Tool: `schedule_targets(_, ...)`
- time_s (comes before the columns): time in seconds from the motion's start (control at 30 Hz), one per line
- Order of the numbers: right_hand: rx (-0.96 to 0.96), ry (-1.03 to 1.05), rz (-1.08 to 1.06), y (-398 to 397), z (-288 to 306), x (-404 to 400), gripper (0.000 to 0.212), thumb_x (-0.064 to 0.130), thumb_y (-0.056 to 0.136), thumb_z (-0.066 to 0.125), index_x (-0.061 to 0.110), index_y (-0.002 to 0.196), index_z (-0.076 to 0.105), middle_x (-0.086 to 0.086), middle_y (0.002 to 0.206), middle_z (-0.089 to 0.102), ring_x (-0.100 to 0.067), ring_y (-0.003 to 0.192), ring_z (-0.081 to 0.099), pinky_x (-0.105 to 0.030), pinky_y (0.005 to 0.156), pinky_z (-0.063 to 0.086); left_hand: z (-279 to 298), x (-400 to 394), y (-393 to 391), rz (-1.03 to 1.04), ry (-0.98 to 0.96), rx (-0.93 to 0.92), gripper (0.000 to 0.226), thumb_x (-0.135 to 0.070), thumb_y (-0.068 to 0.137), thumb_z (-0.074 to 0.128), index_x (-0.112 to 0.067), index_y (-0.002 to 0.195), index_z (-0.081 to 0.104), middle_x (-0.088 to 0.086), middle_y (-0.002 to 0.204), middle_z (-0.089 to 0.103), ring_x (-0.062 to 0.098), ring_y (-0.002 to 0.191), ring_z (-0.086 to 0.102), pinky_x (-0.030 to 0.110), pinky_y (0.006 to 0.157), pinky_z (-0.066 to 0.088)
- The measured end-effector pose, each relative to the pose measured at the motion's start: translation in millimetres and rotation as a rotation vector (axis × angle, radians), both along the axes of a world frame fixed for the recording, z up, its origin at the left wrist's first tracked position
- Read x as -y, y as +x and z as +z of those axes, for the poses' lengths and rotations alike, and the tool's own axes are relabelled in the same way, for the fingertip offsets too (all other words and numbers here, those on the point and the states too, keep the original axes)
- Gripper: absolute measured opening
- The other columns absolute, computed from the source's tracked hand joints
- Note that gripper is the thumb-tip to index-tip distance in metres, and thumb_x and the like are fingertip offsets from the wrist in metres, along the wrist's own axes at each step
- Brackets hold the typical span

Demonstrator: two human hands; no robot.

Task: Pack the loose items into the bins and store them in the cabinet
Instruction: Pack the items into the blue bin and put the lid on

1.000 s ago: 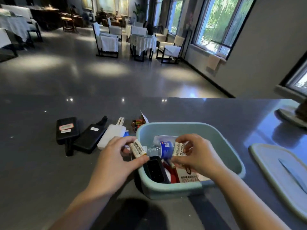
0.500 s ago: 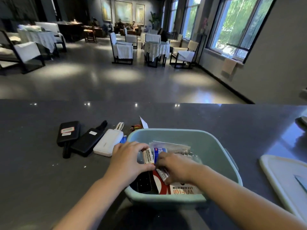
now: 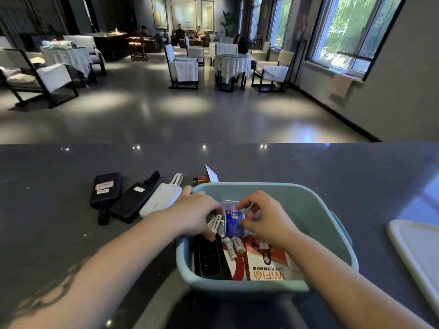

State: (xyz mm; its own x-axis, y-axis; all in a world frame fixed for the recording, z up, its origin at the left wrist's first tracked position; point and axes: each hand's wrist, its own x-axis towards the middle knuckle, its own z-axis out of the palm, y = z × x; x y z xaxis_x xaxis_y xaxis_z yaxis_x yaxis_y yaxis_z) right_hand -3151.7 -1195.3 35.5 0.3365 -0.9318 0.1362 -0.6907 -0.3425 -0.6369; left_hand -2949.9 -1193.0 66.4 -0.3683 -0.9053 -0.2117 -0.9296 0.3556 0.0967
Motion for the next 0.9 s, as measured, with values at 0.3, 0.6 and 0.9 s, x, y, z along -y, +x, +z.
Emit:
schedule_targets(0.3,0.017,-0.053,-0.042,1.0,8.3,1.2,0.028,0.015,0.073,0.073,0.034,0.089,0.061,0.013,0.095,0.057,-0.004,0.081,0.057,-0.026,0.076,0.051,-8.5,-4.2,-32.0,0.179,-0.087,0.086,0.049,-0.074,0.068,0.057,-0.025,0.072,0.049,-0.004,0.077,0.058,0.019,0.086,0.052,0.037,0.093,0.024)
schedule_targets(0.6,0.018,-0.008,0.003,8.1,21.0,-5.1,0.026,0.018,0.075,0.073,0.033,0.094,0.063,0.01,0.096,0.061,-0.003,0.084,0.058,-0.028,0.081,0.052,-15.0,-5.1,-36.9,0.187,-0.211,0.206,0.049,-0.07,0.074,0.049,-0.027,0.095,0.059,-0.003,0.093,0.067,0.02,0.1,0.055,0.036,0.095,0.024)
schedule_targets(0.9,0.114,0.003,-0.088,49.6,36.3,-16.8,0.026,0.016,0.076,0.07,0.036,0.09,0.063,0.01,0.09,0.065,0.0,0.078,0.058,-0.012,0.068,0.045,-3.5,-51.4,34.6,0.519,-0.549,-0.59,0.012,-0.044,0.083,0.06,-0.034,0.089,0.06,-0.021,0.093,0.061,0.004,0.095,0.052,0.03,0.088,0.03)
